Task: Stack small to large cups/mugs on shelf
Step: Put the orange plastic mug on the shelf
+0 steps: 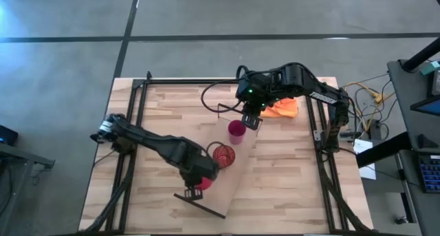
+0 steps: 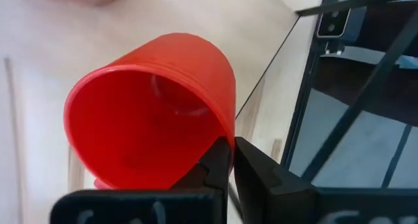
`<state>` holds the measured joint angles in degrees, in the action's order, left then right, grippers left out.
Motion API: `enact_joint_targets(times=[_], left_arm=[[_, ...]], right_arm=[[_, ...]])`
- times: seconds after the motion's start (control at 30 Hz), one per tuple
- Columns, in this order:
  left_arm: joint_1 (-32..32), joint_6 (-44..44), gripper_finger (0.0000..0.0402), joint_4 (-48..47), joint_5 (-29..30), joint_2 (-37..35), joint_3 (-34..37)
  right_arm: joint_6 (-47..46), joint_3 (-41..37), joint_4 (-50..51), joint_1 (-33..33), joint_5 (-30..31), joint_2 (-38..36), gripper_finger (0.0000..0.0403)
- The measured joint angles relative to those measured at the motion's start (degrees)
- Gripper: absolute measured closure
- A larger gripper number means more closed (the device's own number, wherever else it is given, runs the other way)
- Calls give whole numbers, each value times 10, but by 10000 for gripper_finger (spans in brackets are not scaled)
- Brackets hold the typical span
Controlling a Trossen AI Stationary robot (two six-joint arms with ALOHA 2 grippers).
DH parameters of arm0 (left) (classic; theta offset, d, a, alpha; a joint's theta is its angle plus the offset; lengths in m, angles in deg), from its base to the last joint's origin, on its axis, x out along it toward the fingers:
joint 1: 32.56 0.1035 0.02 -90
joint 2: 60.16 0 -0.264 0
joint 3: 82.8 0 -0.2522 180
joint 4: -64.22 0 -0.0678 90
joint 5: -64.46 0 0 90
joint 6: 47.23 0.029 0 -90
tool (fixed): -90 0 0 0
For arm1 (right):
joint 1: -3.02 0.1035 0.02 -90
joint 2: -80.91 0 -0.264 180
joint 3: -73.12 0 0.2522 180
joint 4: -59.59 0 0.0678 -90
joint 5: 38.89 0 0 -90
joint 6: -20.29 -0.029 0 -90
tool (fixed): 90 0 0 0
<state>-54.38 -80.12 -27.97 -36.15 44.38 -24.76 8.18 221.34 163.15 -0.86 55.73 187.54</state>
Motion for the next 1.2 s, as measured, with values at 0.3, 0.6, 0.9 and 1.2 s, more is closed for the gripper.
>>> enact_joint_targets(times=[0.3,0.6,0.9,1.2], left_arm=[[-2,-16,402,66,3,23,-2],[-7,-58,402,110,23,22,19],[-21,-110,402,132,22,22,44],[-41,-148,401,153,22,31,66]], right_arm=[[-25,0,0,2,0,0,335],[-11,0,0,2,0,0,335],[4,0,0,2,0,0,335],[20,0,0,2,0,0,335]])
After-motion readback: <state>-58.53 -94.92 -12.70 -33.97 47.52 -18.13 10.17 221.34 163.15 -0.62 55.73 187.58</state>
